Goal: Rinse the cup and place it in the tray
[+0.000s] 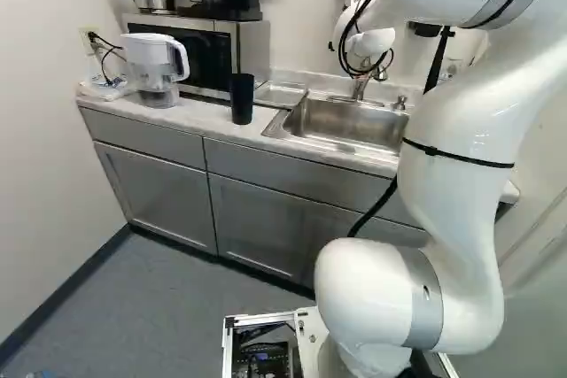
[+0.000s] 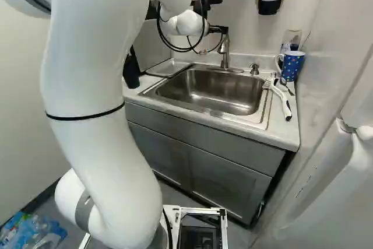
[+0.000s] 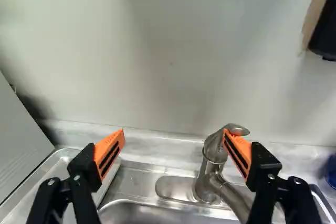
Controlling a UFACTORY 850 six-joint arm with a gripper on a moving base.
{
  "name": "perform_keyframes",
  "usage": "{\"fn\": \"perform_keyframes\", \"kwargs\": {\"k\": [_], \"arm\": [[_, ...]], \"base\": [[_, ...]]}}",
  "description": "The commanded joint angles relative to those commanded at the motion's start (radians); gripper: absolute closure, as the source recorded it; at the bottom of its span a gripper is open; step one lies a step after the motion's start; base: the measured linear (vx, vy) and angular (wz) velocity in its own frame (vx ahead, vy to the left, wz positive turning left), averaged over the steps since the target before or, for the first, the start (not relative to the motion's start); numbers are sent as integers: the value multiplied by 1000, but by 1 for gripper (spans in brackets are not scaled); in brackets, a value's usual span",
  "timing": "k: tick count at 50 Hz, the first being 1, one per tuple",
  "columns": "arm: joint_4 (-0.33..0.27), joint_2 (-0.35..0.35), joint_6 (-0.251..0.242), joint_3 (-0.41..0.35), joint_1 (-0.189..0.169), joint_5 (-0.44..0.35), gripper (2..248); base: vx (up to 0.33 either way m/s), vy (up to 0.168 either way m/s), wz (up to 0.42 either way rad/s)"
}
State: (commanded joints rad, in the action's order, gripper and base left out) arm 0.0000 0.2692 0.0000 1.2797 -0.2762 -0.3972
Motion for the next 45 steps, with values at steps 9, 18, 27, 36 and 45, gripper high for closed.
{"fn": "perform_keyframes", "kwargs": {"k": [9,18,27,36,45], "arm": [[0,18,0,21,-1,-22,3],[0,23,0,27,-1,-22,3],[0,18,0,21,2,-22,3],[0,-17,0,-20,13,-22,3],[0,-59,0,-66,26,-22,3]], "base": [[0,0,0],[0,0,0],[0,0,0],[0,0,0],[0,0,0]]}}
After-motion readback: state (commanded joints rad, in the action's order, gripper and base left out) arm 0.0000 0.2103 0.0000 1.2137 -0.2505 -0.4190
